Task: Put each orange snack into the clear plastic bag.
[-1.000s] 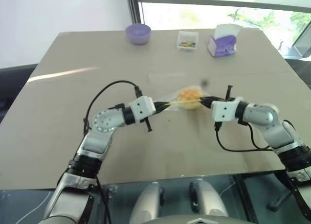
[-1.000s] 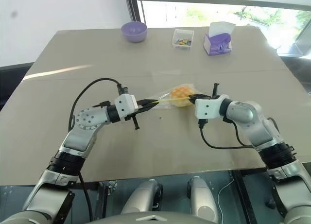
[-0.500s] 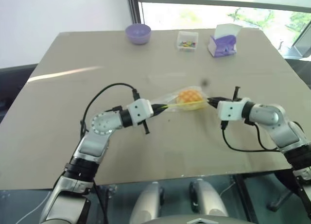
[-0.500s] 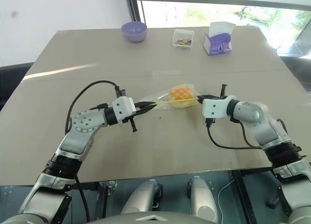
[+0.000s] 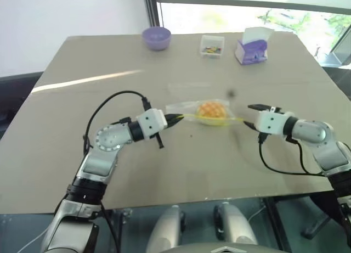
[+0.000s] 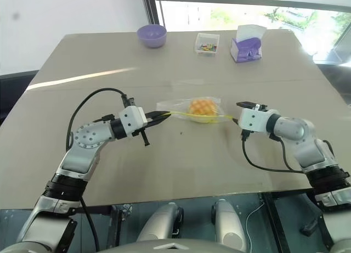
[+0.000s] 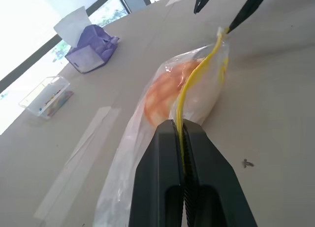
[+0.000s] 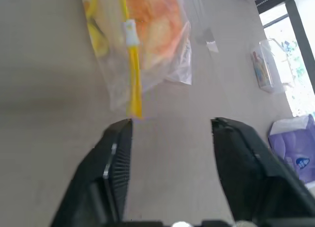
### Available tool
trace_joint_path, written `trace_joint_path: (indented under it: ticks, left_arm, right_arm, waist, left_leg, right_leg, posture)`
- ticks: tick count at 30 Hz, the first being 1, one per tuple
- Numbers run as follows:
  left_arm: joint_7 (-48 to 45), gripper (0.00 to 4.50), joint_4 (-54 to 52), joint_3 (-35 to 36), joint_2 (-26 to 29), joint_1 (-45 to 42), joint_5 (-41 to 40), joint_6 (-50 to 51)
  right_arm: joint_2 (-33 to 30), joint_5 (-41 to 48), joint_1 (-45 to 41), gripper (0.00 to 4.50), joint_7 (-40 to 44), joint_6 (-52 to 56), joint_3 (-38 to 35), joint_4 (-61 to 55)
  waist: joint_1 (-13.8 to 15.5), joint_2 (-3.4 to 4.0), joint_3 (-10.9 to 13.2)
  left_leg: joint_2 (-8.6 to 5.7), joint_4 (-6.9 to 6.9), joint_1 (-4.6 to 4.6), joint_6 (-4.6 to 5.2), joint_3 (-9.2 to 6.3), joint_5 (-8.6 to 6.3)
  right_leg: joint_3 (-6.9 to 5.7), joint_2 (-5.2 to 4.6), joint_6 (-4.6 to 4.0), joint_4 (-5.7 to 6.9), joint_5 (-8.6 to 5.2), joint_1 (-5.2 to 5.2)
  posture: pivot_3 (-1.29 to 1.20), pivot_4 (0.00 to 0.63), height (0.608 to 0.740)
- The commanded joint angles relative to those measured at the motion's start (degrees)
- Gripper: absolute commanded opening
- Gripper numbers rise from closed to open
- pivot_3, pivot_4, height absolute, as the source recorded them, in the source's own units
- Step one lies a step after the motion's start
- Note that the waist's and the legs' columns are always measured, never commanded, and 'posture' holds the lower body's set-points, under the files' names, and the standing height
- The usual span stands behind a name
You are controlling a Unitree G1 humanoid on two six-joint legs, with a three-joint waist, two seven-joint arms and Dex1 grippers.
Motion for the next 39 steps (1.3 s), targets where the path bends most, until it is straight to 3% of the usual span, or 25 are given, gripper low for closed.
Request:
trace_joint_path:
  ticks: [1,17,23,34,36,39]
  left_arm:
    - [0.41,0.0,-1.59,0.87,0.03,0.11,-0.02,-1.52]
    - [1.61,0.0,-2.54,0.71,-0.05,1.18,1.12,-2.6]
    - [1.95,0.0,-3.05,0.85,0.06,1.53,1.22,-2.51]
    - [2.53,0.0,-2.44,2.0,0.48,0.86,0.43,-2.08]
    - [3.03,0.0,0.18,2.92,0.06,-3.12,-0.4,-0.49]
    - [5.47,0.0,13.38,3.6,-0.97,-17.68,1.66,-1.37]
  right_arm:
    - [-0.59,1.03,0.82,2.9,1.52,-0.41,-1.75,-2.31]
    - [4.78,3.7,-2.24,2.9,4.67,1.55,-1.22,-0.5]
    - [5.1,4.16,-2.42,0.21,6.13,2.0,-1.34,-0.54]
    - [4.03,6.66,-3.27,0.09,7.76,5.33,-3.73,-3.29]
    - [4.87,7.12,-7.25,0.09,6.24,6.42,-5.24,-1.21]
    - [5.88,3.63,-18.71,0.09,0.5,2.72,-5.97,9.13]
  waist:
    - [0.01,0.0,0.0]
    - [0.02,0.01,0.01]
    - [0.03,0.01,0.01]
    - [0.04,0.01,0.01]
    - [0.03,0.02,0.02]
    - [0.02,0.04,0.22]
  left_leg:
    - [0.0,0.0,0.0,0.0,-0.01,0.0]
    - [0.0,0.0,0.01,0.0,-0.09,0.0]
    - [0.0,0.0,0.01,0.0,-0.1,0.0]
    - [0.0,0.0,0.01,0.0,-0.11,0.0]
    - [0.0,0.0,0.01,0.0,-0.11,0.0]
    - [-0.01,0.02,-0.03,-0.01,-0.11,0.01]
  right_leg:
    - [-0.01,0.0,0.0,-0.01,0.0,0.01]
    - [-0.09,0.0,0.0,-0.09,0.0,0.08]
    - [-0.1,-0.01,0.0,-0.1,0.0,0.09]
    - [-0.11,-0.01,0.0,-0.1,0.0,0.09]
    - [-0.11,-0.01,0.0,-0.1,0.0,0.09]
    - [-0.11,0.0,0.0,-0.09,0.02,0.07]
  posture:
    - [0.0,0.15,0.74]
    - [0.0,0.15,0.74]
    - [0.0,0.15,0.74]
    - [0.0,0.15,0.74]
    - [0.0,0.15,0.74]
    - [0.0,0.15,0.74]
